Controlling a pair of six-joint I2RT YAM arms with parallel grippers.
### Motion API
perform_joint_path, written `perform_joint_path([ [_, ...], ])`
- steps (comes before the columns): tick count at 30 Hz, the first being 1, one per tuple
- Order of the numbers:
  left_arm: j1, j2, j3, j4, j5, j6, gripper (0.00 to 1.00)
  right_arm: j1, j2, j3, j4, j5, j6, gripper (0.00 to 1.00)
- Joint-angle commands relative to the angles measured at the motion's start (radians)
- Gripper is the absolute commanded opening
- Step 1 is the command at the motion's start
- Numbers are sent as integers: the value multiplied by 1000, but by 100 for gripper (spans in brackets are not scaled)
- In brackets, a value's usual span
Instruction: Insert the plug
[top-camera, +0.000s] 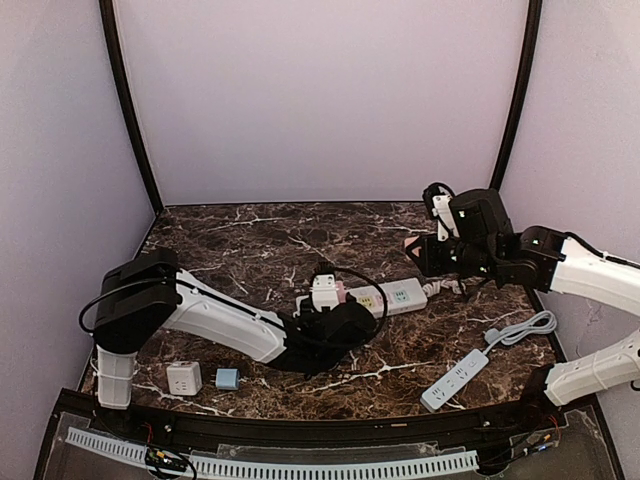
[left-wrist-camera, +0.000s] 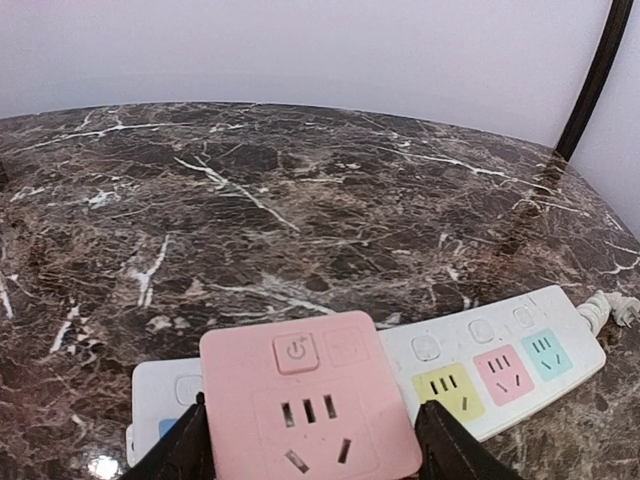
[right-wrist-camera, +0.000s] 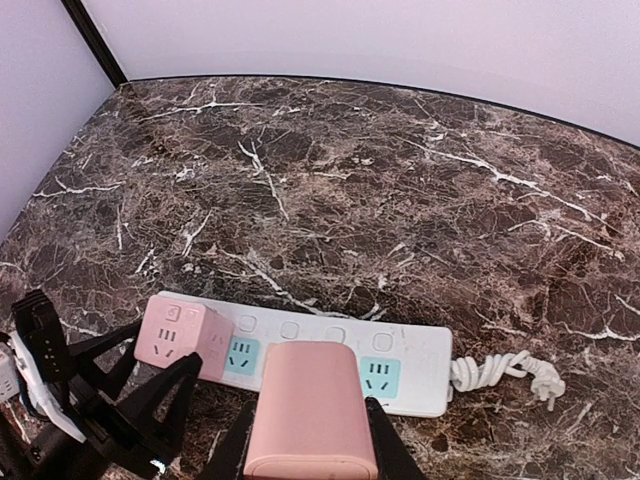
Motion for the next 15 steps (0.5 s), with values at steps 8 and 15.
perform_joint_path([
  [8,86,-294,-398,185,73,265,58,-6,53,-1,50,-50,-26,0],
  [15,132,-395,-524,250,224,365,59,-6,117,18,65,-147,-79,0],
])
